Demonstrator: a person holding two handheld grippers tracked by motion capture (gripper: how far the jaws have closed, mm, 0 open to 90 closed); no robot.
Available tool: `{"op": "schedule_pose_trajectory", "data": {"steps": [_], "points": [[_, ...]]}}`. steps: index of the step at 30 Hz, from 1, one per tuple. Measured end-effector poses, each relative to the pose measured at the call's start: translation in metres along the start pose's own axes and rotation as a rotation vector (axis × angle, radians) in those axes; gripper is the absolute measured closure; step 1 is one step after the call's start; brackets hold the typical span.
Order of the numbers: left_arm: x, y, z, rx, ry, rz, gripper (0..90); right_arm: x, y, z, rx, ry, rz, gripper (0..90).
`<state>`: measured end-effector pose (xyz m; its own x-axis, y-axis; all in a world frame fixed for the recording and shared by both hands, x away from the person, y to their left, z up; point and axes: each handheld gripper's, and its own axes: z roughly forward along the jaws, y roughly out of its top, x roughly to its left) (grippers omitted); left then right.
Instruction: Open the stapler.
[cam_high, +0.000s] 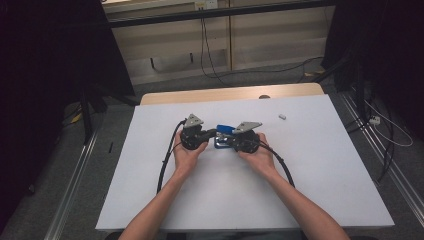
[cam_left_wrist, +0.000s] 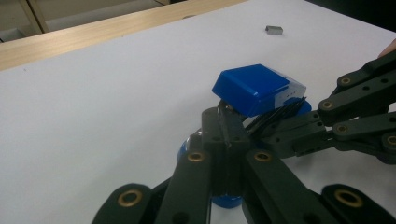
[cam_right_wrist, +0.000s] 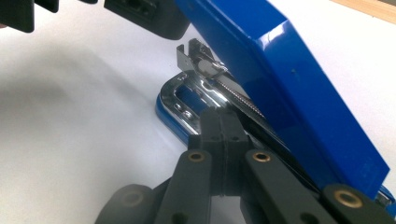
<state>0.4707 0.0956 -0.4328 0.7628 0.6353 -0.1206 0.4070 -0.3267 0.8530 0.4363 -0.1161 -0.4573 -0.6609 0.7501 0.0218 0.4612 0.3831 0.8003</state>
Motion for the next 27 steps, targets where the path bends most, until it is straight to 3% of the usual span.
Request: {"op": "schedule_pose_trajectory", "data": {"steps": [13, 27], "points": [[0.001, 0.005, 0.000, 0.008, -0.002, 0.028, 90.0, 0.000, 0.000, 0.000, -0.007, -0.004, -0.013, 90.0], [-0.005, 0.011, -0.003, -0.018, -0.009, 0.008, 90.0, -0.001, -0.001, 0.000, -0.012, 0.001, -0.021, 90.0]]}}
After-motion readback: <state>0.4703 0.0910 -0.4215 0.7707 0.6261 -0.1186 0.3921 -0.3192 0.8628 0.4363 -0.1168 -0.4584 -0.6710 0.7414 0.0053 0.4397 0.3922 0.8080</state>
